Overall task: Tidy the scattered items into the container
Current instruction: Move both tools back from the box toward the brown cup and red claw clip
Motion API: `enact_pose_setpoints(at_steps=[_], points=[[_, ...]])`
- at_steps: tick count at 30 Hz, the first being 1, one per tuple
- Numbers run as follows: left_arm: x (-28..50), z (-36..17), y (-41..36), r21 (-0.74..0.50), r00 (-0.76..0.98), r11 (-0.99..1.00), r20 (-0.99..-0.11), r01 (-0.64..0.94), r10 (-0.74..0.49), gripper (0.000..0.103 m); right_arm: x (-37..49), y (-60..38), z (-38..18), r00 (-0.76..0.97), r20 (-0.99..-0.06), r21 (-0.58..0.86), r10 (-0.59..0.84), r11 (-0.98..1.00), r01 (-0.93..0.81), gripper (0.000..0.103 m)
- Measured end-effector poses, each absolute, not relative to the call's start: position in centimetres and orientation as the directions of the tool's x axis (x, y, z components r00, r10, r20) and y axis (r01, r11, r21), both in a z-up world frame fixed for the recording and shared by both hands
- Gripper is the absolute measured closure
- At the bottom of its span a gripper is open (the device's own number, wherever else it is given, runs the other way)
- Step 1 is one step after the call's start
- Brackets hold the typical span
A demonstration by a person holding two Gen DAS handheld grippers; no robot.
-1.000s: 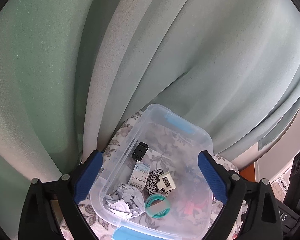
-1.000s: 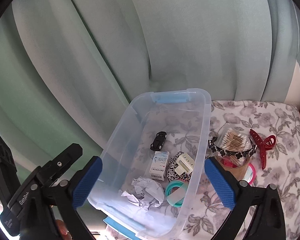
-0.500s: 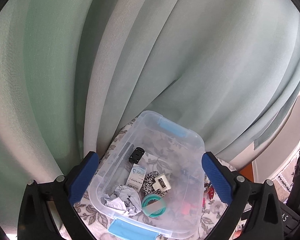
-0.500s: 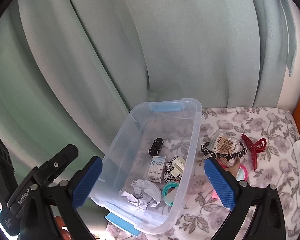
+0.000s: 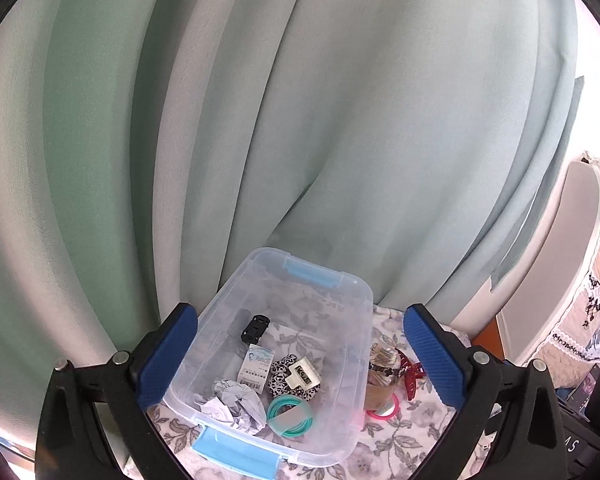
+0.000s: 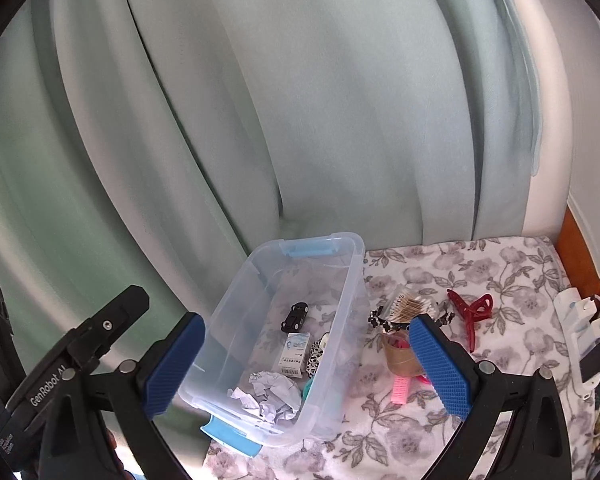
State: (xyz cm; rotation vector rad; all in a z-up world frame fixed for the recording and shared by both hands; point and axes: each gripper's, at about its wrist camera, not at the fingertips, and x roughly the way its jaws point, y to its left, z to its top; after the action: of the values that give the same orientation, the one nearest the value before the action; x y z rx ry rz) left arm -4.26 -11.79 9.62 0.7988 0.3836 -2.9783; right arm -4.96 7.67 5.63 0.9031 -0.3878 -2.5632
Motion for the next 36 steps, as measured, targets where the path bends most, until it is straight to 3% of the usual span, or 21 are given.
enact_pose_setpoints(at_steps=[16,36], points=[[-2.9,9.7,-2.8,-0.191,-0.857,-0.982,-0.505,-0.005,0.103,0.0,-1.8,17.3,5.2,-0.769,-0.493,0.44,-0.408,-0.879,0.184,0.0],[-5.3,4.9,3.8,-0.23,-0.773,-0.968,-0.594,-0.102,0.223,0.0,-1.5,24.8,-0.1,-0.76,-0.539,0.494,-0.363,-0.867,0.064,0.0]])
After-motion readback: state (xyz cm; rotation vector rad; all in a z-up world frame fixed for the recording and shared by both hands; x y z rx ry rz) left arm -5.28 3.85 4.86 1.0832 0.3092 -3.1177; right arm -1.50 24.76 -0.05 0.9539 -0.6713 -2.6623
